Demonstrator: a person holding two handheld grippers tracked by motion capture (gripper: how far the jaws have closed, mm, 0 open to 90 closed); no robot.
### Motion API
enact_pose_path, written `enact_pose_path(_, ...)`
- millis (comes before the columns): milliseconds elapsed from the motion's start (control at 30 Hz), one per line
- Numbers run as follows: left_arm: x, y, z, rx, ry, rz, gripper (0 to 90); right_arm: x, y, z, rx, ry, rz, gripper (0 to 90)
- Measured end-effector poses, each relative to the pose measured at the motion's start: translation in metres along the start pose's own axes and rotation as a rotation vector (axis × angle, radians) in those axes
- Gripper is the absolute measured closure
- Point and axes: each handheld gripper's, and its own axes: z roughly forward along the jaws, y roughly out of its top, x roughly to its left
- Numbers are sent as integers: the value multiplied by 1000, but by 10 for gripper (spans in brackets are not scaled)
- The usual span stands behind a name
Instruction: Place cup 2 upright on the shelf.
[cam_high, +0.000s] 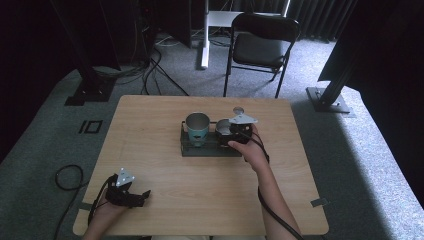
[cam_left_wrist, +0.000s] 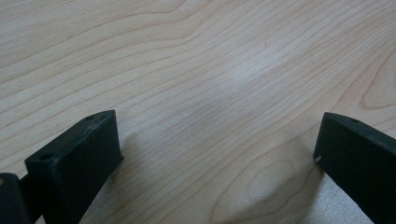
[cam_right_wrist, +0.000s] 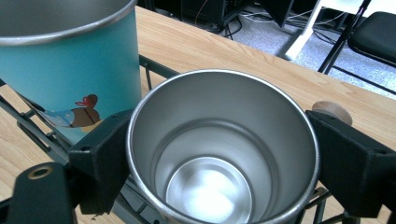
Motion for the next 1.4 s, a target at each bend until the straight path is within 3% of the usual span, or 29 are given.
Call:
enact_pose_path(433, 0, 0, 0, 0, 0, 0, 11, -5, 2, -19, -24, 30, -28, 116)
enact_pose_path(500, 0, 0, 0, 0, 0, 0, 11, -6, 1, -21, -26, 36, -7, 116)
enact_pose_path(733, 0, 0, 0, 0, 0, 0, 11, -9, -3, -29, -43, 27, -18, 116)
enact_pose_path(1400, 0, 0, 0, -1, 0, -1, 11, -23, -34, -56, -32, 15, -11, 117)
